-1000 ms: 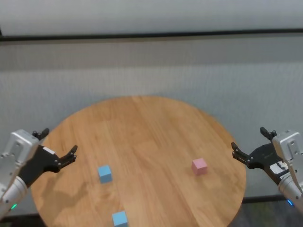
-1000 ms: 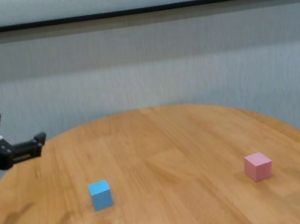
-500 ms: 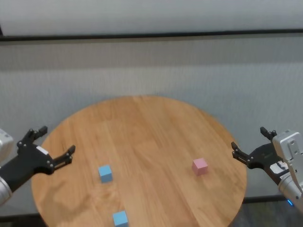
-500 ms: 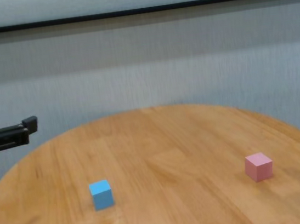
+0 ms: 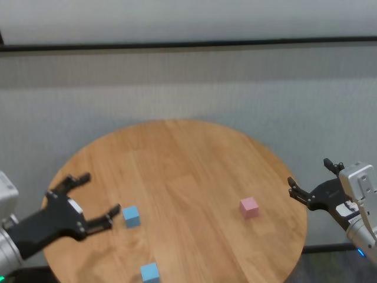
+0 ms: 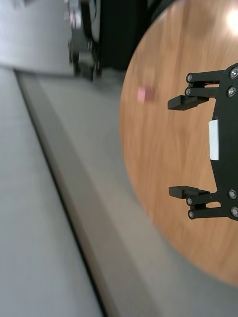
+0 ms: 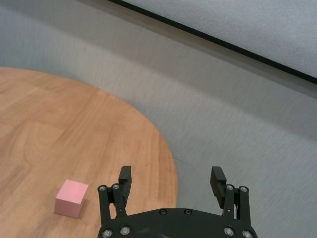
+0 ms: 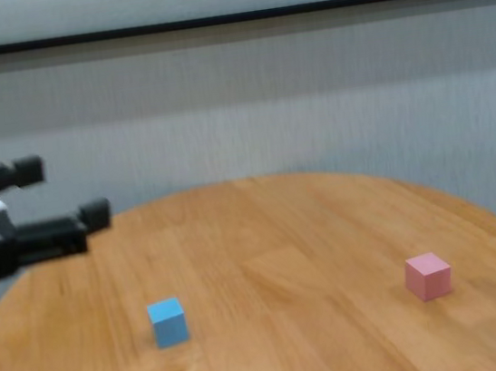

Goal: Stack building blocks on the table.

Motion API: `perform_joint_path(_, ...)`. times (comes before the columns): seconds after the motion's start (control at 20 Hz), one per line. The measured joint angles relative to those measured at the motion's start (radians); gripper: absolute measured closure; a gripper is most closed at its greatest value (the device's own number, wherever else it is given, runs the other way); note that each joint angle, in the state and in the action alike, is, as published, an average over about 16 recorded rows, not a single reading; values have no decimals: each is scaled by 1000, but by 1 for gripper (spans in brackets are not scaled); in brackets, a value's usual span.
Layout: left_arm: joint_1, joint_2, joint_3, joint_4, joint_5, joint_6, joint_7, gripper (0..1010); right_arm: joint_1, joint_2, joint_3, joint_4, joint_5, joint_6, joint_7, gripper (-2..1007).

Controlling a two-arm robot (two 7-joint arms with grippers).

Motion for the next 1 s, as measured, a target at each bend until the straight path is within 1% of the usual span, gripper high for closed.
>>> perform_joint_path(0.25,-8,-11,32,4,-8,-8,-88,7,0,0,0,0,0,0,0,0)
perform_joint_path(0.55,-28,-32,72,26,-4,-14,-180,7,0,0,0,0,0,0,0,0)
perform_joint_path(0.75,-44,-45,94,45,6,-19,-229,7,0,0,0,0,0,0,0,0)
perform_joint_path(1.0,-65,-60,113,76,26,-22,-274,7,0,0,0,0,0,0,0,0)
